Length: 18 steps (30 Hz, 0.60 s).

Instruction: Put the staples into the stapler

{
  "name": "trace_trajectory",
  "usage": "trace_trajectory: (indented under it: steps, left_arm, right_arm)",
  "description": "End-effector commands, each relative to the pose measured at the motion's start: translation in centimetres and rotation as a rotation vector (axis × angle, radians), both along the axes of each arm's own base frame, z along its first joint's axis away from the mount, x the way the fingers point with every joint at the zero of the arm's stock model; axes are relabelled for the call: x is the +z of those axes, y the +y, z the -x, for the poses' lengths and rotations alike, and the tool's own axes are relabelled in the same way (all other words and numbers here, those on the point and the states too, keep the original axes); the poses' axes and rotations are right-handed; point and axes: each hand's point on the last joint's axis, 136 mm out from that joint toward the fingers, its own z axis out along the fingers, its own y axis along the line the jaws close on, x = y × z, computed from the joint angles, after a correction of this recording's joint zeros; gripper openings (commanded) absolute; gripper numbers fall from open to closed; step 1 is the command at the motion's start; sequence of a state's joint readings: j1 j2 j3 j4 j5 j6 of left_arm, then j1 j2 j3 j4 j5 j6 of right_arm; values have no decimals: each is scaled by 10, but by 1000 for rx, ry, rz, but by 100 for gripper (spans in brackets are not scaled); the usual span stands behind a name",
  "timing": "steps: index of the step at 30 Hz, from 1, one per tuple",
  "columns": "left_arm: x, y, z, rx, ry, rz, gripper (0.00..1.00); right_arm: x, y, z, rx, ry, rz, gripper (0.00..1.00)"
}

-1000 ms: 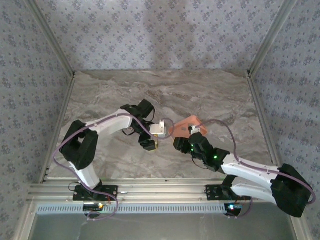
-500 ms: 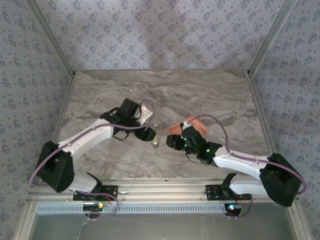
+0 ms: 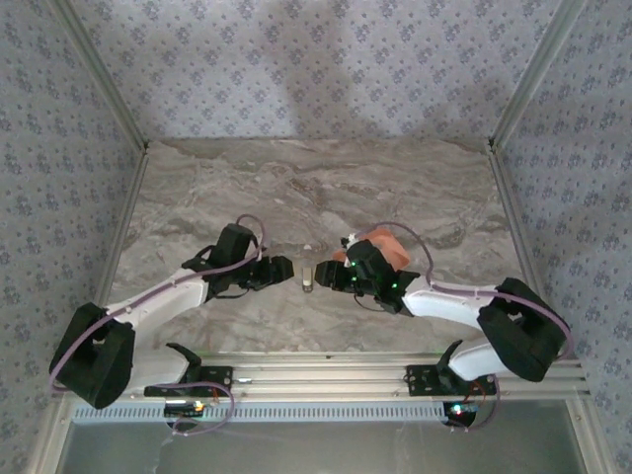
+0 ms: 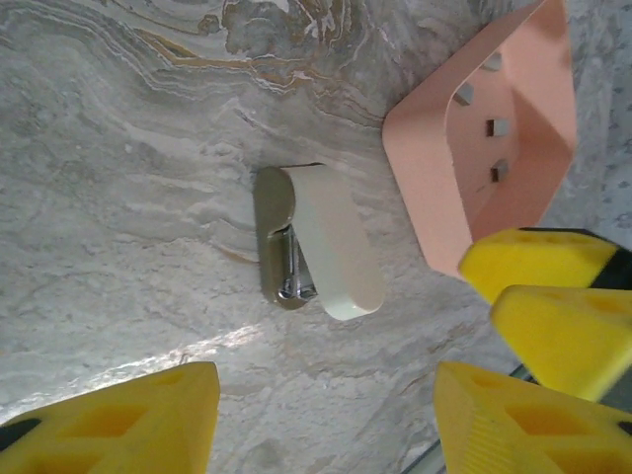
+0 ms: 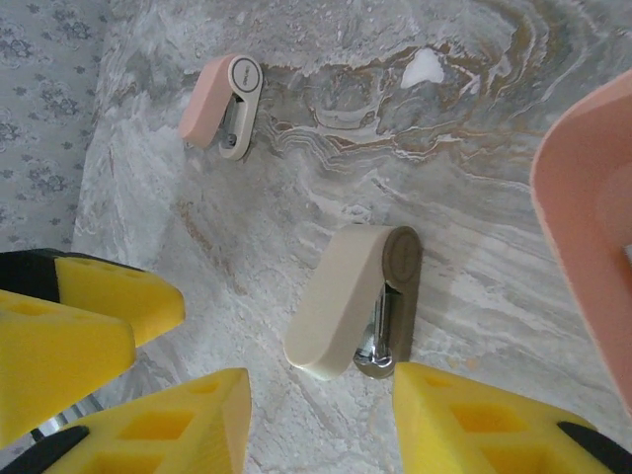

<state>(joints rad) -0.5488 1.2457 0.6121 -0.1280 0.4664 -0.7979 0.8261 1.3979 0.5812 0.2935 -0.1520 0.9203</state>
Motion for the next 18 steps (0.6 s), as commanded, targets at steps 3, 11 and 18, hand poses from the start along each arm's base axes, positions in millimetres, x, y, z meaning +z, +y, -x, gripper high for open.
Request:
trace_trajectory:
  steps: [3, 11, 18]
  left_arm:
    - [-10, -13, 4, 12, 111, 107, 56]
    - [-20, -23, 0, -8, 150, 138, 48]
    - [-21, -34, -9, -31, 166, 161, 45]
  right_arm:
    - [2, 14, -4, 2, 77, -65, 42]
    - [-12, 24, -6, 10, 144, -65, 38]
    - [-19, 24, -9, 4, 167, -55, 37]
